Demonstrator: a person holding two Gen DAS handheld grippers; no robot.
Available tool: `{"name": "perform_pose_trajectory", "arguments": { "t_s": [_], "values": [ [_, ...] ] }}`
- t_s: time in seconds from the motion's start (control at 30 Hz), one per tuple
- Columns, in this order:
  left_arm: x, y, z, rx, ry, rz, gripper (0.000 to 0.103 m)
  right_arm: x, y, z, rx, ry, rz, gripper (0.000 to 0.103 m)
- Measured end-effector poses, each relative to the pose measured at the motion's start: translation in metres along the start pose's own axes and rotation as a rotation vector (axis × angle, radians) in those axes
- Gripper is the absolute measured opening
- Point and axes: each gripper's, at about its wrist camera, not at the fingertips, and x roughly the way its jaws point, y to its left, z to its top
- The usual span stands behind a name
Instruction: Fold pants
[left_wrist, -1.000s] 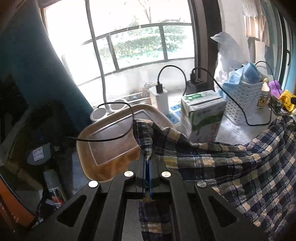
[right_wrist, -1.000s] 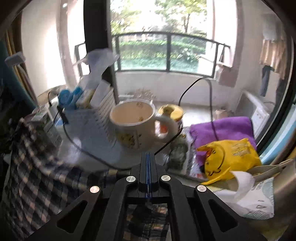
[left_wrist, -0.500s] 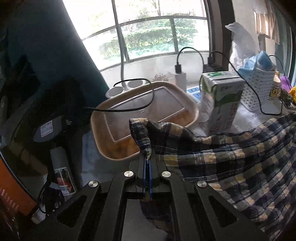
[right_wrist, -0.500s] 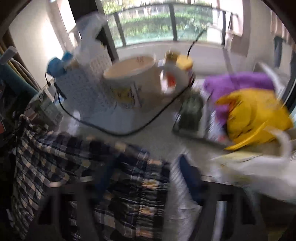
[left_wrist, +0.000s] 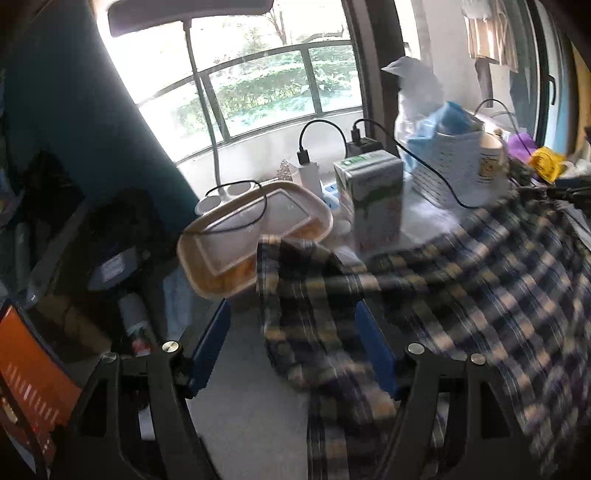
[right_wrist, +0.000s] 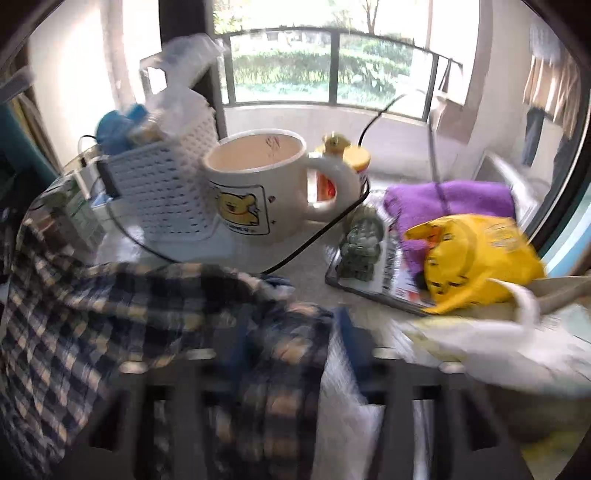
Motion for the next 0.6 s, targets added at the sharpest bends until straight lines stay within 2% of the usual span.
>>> {"name": "perform_pose_trajectory", "arguments": {
  "t_s": [0.07, 0.23, 0.37, 0.43, 0.47, 0.53, 0.6],
  "values": [
    [-0.011, 0.004, -0.013, -0.02, 0.008, -0.02, 0.071, -0.032, 0.005, -0.011, -0.018, -0.046, 0.026, 0.075],
    [-0.042, 0.009, -0.066, -0.102, 0.056, -0.119, 0.071, -0.1, 0.016, -0.055, -0.078, -0.077, 0.052, 0.075],
    [-0.061, 0.002, -0.109, -0.143, 0.105, -0.184, 0.073, -0.129, 0.017, -0.098, -0.113, -0.046, 0.072, 0.075],
    [-0.065, -0.002, -0.129, -0.159, 0.126, -0.223, 0.081, -0.141, 0.017, -0.118, -0.137, -0.039, 0.088, 0.075],
    [-0.066, -0.004, -0.136, -0.168, 0.134, -0.24, 0.082, -0.146, 0.018, -0.128, -0.153, -0.03, 0.095, 0.075],
    [-0.064, -0.008, -0.151, -0.188, 0.159, -0.265, 0.083, -0.147, 0.016, -0.141, -0.161, -0.003, 0.089, 0.075],
    [-0.06, -0.013, -0.161, -0.199, 0.181, -0.284, 0.083, -0.142, 0.013, -0.157, -0.123, 0.04, 0.137, 0.073]
  ]
}}
